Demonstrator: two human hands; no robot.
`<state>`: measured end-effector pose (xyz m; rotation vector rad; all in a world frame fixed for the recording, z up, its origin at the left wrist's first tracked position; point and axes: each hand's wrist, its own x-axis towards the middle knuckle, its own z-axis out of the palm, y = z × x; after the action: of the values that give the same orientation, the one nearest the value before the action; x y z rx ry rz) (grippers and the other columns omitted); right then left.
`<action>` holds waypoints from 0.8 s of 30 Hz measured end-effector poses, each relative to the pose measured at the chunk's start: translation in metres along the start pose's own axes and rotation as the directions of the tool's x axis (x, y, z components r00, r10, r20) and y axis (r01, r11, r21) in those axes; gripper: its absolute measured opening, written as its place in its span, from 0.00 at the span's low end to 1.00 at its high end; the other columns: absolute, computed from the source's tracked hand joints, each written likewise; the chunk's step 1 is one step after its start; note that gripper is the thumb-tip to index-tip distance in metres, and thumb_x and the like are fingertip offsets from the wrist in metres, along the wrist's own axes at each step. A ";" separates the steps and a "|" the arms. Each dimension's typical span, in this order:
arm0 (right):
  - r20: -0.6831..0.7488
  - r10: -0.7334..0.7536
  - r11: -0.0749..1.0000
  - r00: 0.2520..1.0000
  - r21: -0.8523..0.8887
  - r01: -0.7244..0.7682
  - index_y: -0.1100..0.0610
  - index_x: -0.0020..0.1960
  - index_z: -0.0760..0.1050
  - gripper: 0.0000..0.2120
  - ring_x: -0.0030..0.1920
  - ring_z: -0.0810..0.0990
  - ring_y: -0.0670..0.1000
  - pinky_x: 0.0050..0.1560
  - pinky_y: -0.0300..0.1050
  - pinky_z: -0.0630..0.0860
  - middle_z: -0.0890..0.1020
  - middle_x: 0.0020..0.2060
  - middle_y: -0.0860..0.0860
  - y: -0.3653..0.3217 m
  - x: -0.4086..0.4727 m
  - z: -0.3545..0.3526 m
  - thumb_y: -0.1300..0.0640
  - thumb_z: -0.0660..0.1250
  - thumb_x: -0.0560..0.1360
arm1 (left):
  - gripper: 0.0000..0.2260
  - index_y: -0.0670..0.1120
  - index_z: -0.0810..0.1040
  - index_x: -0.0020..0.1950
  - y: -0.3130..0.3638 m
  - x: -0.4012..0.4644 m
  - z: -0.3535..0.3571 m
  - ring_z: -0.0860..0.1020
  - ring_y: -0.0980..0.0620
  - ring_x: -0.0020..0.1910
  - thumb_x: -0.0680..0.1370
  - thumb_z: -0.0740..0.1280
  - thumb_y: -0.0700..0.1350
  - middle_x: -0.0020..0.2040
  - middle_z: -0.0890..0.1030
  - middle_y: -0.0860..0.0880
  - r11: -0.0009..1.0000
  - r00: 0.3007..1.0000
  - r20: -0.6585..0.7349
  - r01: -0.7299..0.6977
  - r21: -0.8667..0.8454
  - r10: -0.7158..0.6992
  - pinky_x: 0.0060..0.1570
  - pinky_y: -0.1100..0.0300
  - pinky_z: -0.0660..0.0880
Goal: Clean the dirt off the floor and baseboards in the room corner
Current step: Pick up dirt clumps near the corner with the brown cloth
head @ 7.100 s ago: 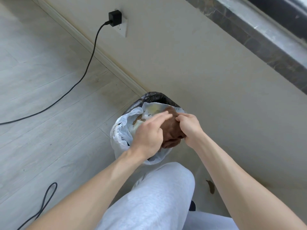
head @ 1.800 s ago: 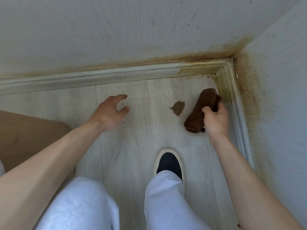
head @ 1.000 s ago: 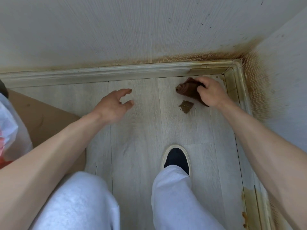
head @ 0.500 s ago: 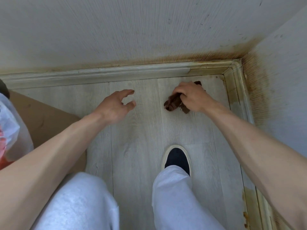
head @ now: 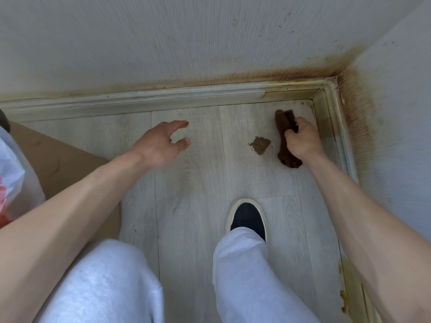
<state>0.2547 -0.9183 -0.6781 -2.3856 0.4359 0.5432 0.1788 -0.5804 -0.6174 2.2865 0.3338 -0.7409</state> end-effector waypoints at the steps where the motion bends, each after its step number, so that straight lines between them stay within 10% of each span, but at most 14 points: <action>1: 0.034 -0.030 0.999 0.999 -0.027 0.031 0.57 0.77 0.68 0.22 0.64 0.77 0.58 0.64 0.50 0.76 0.76 0.67 0.57 -0.005 -0.001 0.005 0.59 0.60 0.83 | 0.23 0.61 0.65 0.79 0.000 0.000 0.000 0.74 0.50 0.69 0.83 0.63 0.57 0.76 0.69 0.54 1.000 1.000 -0.001 0.001 0.003 -0.001 0.68 0.51 0.72; 10: 0.344 -0.206 0.860 0.916 -0.382 0.337 0.53 0.82 0.59 0.33 0.70 0.69 0.59 0.69 0.51 0.72 0.61 0.77 0.56 -0.026 -0.024 0.026 0.51 0.68 0.81 | 0.25 0.60 0.64 0.80 0.000 0.000 -0.003 0.73 0.49 0.71 0.83 0.63 0.59 0.78 0.67 0.53 0.998 0.999 0.020 -0.026 0.065 0.025 0.70 0.53 0.69; 24: 0.252 -0.205 0.668 0.946 -0.670 0.323 0.48 0.79 0.62 0.37 0.70 0.63 0.62 0.45 0.51 0.75 0.59 0.75 0.55 -0.033 -0.033 0.045 0.52 0.76 0.75 | 0.25 0.61 0.63 0.80 0.002 -0.004 -0.004 0.75 0.50 0.68 0.83 0.63 0.59 0.79 0.66 0.53 0.997 0.998 0.062 -0.030 0.075 0.026 0.67 0.56 0.69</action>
<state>0.2287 -0.8590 -0.6767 -3.0273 -0.2673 0.8705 0.1778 -0.5797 -0.6112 2.3298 0.2489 -0.8197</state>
